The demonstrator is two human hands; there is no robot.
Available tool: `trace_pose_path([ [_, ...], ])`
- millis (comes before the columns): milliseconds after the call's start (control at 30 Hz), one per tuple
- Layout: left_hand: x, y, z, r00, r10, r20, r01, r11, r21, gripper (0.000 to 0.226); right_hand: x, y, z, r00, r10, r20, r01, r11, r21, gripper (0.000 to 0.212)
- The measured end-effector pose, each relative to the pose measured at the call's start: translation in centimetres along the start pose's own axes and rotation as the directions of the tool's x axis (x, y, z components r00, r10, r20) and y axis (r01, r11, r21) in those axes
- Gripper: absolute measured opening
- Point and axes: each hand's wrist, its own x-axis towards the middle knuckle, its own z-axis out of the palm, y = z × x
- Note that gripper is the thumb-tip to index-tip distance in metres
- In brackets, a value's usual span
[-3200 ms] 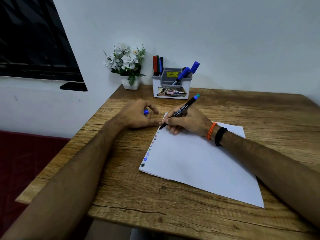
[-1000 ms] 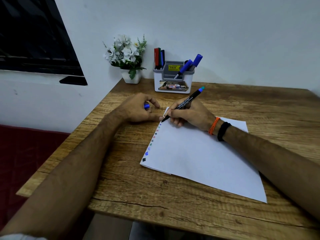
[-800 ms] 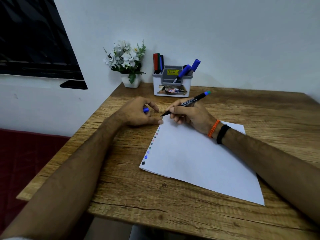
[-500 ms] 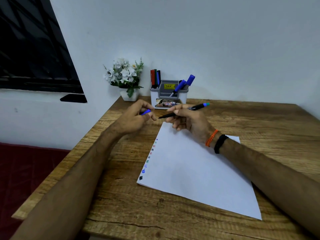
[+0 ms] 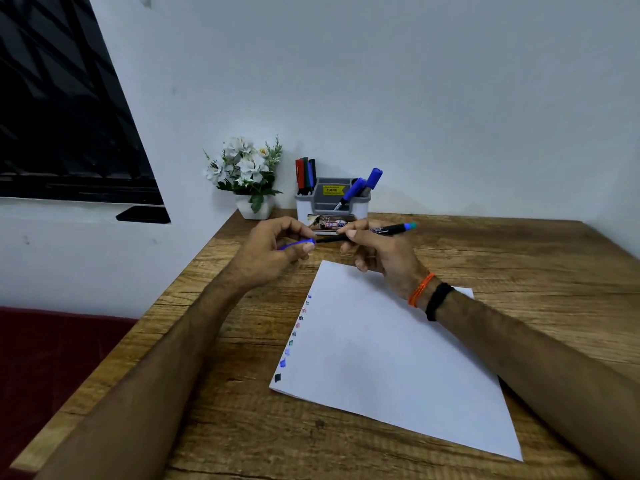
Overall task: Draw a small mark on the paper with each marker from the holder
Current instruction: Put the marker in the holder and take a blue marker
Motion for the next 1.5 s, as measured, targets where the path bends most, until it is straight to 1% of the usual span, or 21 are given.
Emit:
trace_pose_path([
  [100, 0.0, 0.0, 0.3, 1.000, 0.010, 0.016, -0.010, 1.000, -0.010, 0.014, -0.1, 0.1, -0.1, 0.999, 0.001, 0.032, -0.002, 1.000, 0.007, 0.015],
  [233, -0.1, 0.3, 0.5, 0.999, 0.027, 0.028, -0.026, 1.000, -0.008, 0.011, -0.2, 0.2, 0.0, 0.987, 0.071, 0.147, -0.078, 0.996, 0.045, 0.030],
  [300, -0.1, 0.6, 0.5, 0.999, 0.035, 0.027, -0.035, 0.999, -0.011, 0.012, -0.1, 0.2, 0.2, 0.989, 0.075, 0.129, -0.083, 0.995, 0.054, 0.024],
  [367, -0.2, 0.7, 0.5, 0.999, 0.032, 0.019, -0.032, 0.999, -0.020, 0.012, 0.0, 0.4, 0.4, 0.997, 0.046, 0.058, -0.047, 0.999, 0.017, 0.016],
  [467, -0.3, 0.8, 0.5, 1.000, 0.021, 0.003, -0.021, 1.000, -0.013, 0.012, 0.1, 0.7, 0.2, 1.000, -0.019, -0.025, 0.018, 0.998, -0.059, 0.017],
  [533, -0.3, 0.8, 0.6, 1.000, 0.000, -0.013, -0.001, 0.999, -0.034, 0.012, 0.1, 0.7, 0.0, 0.999, -0.028, -0.041, 0.026, 0.998, -0.058, 0.015],
  [600, -0.3, 0.9, 0.6, 1.000, -0.020, -0.021, 0.018, 0.998, -0.062, 0.012, 0.1, 0.6, -0.2, 1.000, -0.006, -0.026, 0.006, 1.000, -0.023, 0.011],
  [667, -0.4, 1.0, 0.6, 0.999, -0.032, -0.024, 0.030, 0.997, -0.073, 0.012, 0.3, 0.6, -0.3, 1.000, 0.020, -0.006, -0.020, 1.000, 0.021, 0.015],
  [733, -0.4, 1.0, 0.7, 0.999, -0.041, -0.033, 0.038, 0.996, -0.077, 0.010, 0.4, 0.7, -0.4, 1.000, -0.004, 0.000, 0.004, 1.000, -0.031, 0.015],
  [867, -0.4, 1.0, 0.9, 0.995, -0.089, -0.055, 0.086, 0.995, -0.053, 0.005, 0.4, 0.9, -0.3, 0.994, -0.113, 0.008, 0.113, 0.976, -0.189, 0.014],
  [1033, -0.4, 1.0, 1.5, 0.990, -0.121, -0.076, 0.117, 0.992, -0.048, 0.005, 0.6, 1.2, -0.6, 0.989, -0.134, 0.061, 0.145, 0.961, -0.237, 0.019],
  [1167, -0.6, 1.0, 2.0, 0.990, -0.110, -0.092, 0.107, 0.993, -0.042, 0.008, 0.6, 1.2, -0.8, 0.988, -0.128, 0.082, 0.144, 0.963, -0.228, 0.012],
  [1300, -0.6, 0.9, 2.3, 0.988, -0.121, -0.099, 0.118, 0.992, -0.040, 0.011, 0.6, 1.3, -0.6, 0.985, -0.135, 0.106, 0.157, 0.959, -0.237, 0.013],
  [1433, -0.6, 1.6, 1.9, 0.995, -0.092, -0.048, 0.090, 0.995, -0.039, 0.003, 0.3, 1.0, -0.7, 0.985, -0.128, 0.115, 0.148, 0.971, -0.187, 0.014],
  [1500, -0.5, 2.1, 1.2, 0.997, -0.069, -0.025, 0.067, 0.995, -0.079, 0.011, 0.3, 0.4, -0.7, 0.985, -0.123, 0.120, 0.140, 0.978, -0.154, 0.011],
])
